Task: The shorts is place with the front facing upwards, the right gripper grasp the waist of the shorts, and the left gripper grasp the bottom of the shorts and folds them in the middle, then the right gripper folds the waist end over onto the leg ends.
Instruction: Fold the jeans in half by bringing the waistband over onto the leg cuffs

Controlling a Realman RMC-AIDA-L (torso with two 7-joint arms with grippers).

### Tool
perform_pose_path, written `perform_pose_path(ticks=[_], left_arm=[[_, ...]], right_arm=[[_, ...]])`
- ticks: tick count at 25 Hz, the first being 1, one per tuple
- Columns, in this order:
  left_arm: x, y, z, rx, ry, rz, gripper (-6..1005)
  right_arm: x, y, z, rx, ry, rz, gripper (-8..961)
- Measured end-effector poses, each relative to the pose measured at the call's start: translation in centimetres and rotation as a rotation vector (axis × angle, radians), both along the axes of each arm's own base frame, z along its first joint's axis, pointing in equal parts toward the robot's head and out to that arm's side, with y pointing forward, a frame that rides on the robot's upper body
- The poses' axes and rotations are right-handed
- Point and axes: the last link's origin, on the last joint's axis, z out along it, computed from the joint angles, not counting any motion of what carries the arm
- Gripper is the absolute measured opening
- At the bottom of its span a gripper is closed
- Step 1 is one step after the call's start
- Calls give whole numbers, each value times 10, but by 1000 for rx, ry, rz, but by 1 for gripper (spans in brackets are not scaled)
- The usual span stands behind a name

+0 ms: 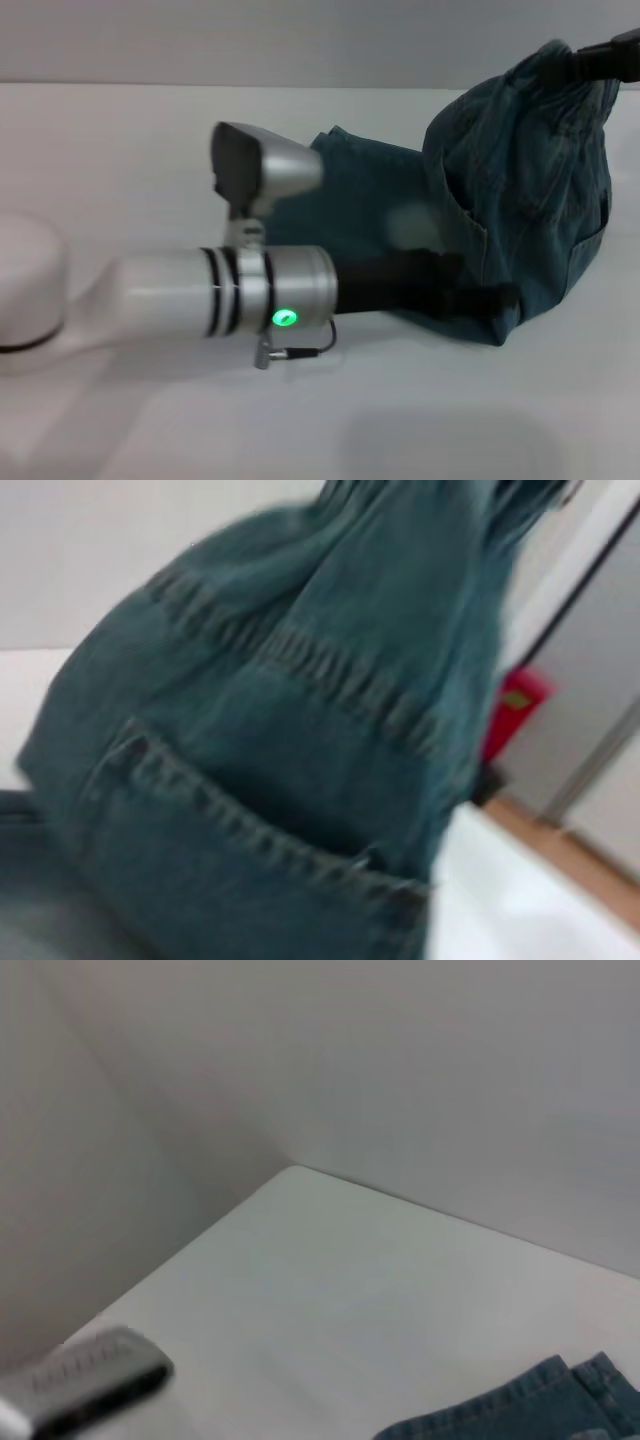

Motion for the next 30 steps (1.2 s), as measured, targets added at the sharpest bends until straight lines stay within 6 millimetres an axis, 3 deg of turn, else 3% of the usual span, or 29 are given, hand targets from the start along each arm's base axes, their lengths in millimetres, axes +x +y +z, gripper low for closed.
perform_pose_path(ticks=[6, 13, 20, 30], left_arm=[[-25, 18, 43, 35, -203, 85, 813], [-65, 46, 80, 285, -219, 141, 813], [-89, 53, 92, 439, -225, 173, 813], [-95, 53, 88, 458, -193, 169, 813]], right_arm=[[1, 1, -5, -5, 1, 10, 12], [-8, 3, -24, -27, -25, 65, 14], [-26, 6, -61, -41, -64, 177, 35], [-46, 10, -106, -54, -161, 301, 65]])
